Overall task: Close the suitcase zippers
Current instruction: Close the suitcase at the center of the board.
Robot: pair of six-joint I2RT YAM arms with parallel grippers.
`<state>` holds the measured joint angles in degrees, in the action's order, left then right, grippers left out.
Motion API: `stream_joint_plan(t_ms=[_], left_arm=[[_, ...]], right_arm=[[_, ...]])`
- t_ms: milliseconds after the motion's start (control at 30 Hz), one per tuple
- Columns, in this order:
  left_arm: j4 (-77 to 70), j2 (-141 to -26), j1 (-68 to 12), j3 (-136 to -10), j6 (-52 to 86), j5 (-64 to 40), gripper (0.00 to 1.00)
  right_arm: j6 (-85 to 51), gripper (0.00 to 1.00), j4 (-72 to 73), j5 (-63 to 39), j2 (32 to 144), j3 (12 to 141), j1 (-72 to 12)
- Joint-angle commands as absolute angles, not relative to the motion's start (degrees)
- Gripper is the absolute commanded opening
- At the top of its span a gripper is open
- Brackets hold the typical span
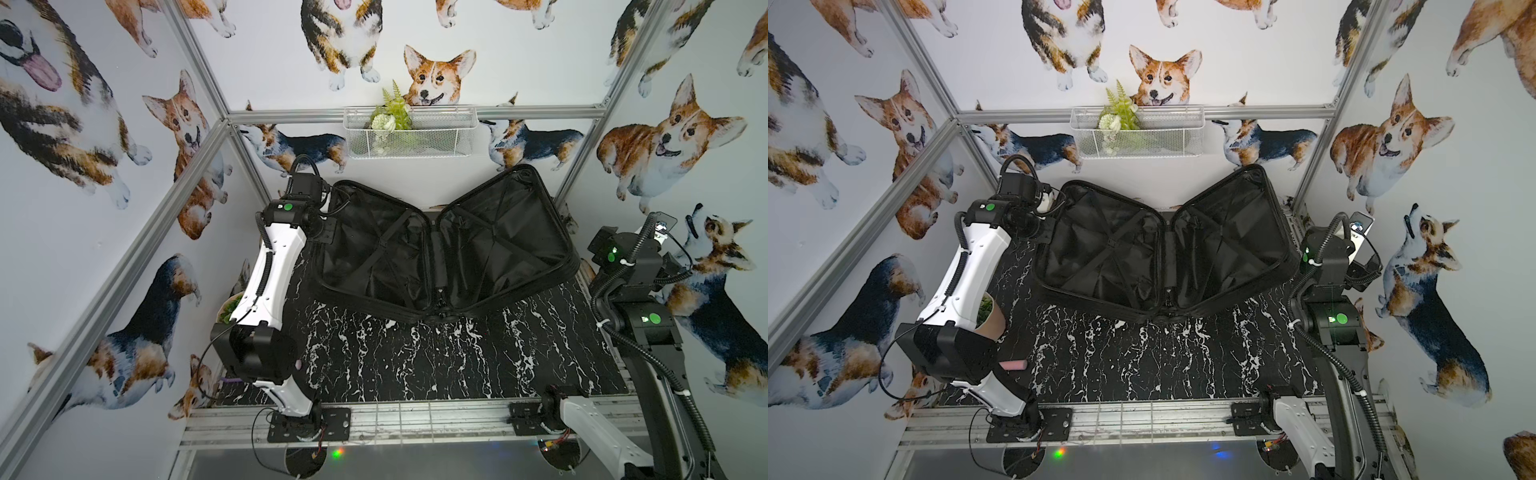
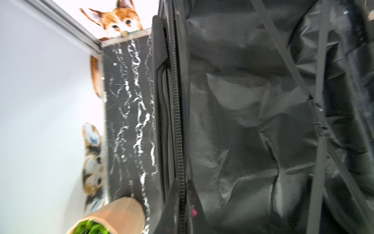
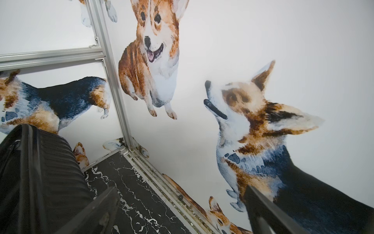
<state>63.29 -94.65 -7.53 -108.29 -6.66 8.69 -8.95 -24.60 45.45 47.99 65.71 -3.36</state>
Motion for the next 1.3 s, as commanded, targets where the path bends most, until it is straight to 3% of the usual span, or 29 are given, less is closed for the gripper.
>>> stream_joint_plan(t_ms=[0,200,367,600,733,1067,1133,1267], left_arm=[[67.0,-94.2,-7.4,-114.1,-9.3,13.3,0.0],[70.3,-94.7,-7.4,-121.2,-10.6,14.0,0.0],[71.6,-94.7,-7.6,-124.6,-10.2,12.7,0.0],[72.8,-94.6,-9.8,-127.7,-9.6,10.8,0.0],[73.9,-94.3,-10.6,-129.0,-9.3,11.4,0.0],[74.4,-92.4,-11.6,-130.1,-8.3,11.3,0.0],[74.8,-92.1,-12.0,-130.9,-7.9,11.2,0.0],[76.0,-91.6,-13.3,-132.9,-6.6,11.5,0.0]], right_arm=[[-8.4,1.0,-25.9,31.0,49.2,66.6,-3.4],[-11.0,1.0,-33.4,16.8,56.8,71.4,-3.4],[-12.4,0.93,-37.3,7.1,63.1,72.7,-3.1],[-12.8,0.64,-38.4,-3.1,71.8,72.9,-2.4],[-13.6,0.57,-37.4,-2.1,74.3,71.9,-1.8],[-15.1,0.5,-35.4,-1.5,81.2,70.3,0.5],[-15.0,0.4,-34.9,-1.4,82.1,69.8,0.6],[-16.2,0.08,-34.3,-3.8,83.4,68.3,0.6]])
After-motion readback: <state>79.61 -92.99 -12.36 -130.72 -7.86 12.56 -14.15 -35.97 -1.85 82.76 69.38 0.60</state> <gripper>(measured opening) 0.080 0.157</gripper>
